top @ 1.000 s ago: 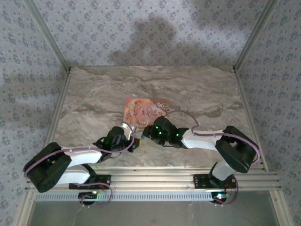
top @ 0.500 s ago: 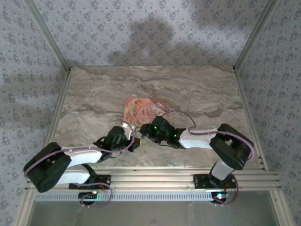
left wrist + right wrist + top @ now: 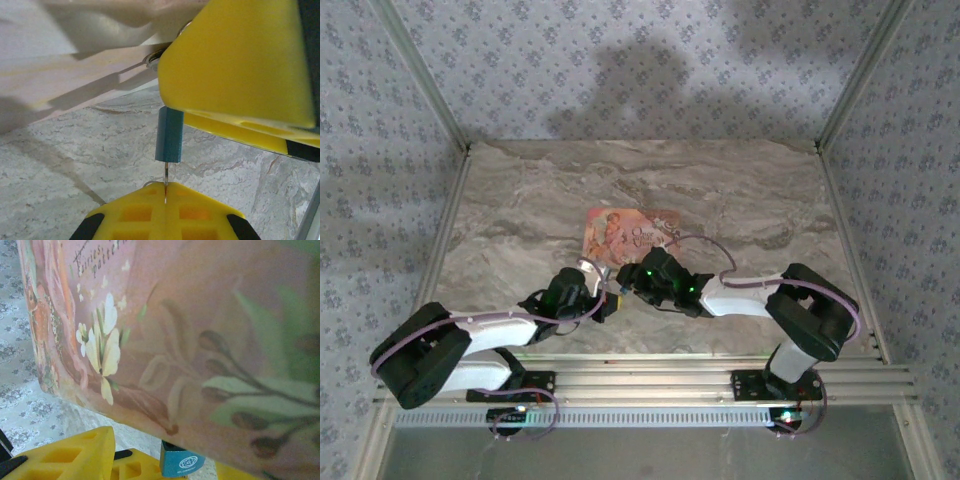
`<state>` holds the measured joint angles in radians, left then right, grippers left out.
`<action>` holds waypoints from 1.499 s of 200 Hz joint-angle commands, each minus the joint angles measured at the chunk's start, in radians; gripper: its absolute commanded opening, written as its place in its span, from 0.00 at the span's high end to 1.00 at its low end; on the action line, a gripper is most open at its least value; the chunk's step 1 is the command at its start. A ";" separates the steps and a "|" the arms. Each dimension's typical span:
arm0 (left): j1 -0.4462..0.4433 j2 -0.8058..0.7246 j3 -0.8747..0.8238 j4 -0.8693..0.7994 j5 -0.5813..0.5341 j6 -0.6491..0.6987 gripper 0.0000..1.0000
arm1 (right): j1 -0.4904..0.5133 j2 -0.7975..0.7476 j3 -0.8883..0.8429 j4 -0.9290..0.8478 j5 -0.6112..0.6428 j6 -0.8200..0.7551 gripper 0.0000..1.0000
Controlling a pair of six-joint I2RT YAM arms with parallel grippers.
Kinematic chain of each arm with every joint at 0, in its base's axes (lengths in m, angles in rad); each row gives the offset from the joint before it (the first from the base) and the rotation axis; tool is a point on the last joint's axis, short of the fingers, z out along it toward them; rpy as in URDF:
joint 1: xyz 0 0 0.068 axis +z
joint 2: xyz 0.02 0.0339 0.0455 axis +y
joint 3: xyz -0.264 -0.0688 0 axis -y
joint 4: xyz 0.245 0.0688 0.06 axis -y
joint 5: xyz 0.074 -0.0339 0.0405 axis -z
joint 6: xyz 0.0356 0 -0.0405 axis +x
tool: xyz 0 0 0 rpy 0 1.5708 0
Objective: Unlock the padlock with the key
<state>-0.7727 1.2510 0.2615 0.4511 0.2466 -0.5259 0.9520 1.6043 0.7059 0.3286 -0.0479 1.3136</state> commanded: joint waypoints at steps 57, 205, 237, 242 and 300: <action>-0.006 -0.024 0.048 0.031 0.033 -0.023 1.00 | 0.026 -0.029 -0.032 -0.142 0.049 0.046 0.48; -0.002 -0.024 0.076 0.004 0.072 -0.026 1.00 | 0.034 0.025 0.004 -0.110 0.068 0.041 0.61; -0.002 -0.032 0.079 -0.010 0.072 -0.027 1.00 | 0.032 0.025 0.004 -0.105 0.076 0.043 0.79; -0.002 -0.033 0.081 -0.017 0.072 -0.026 1.00 | 0.033 0.023 0.004 -0.103 0.077 0.042 0.81; -0.002 -0.133 0.122 -0.218 -0.010 0.057 0.65 | 0.029 0.008 0.006 -0.111 0.089 0.044 0.99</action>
<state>-0.7727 1.2053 0.3199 0.3355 0.2886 -0.5213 0.9806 1.5963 0.7116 0.2802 0.0307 1.3289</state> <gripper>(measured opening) 0.182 0.173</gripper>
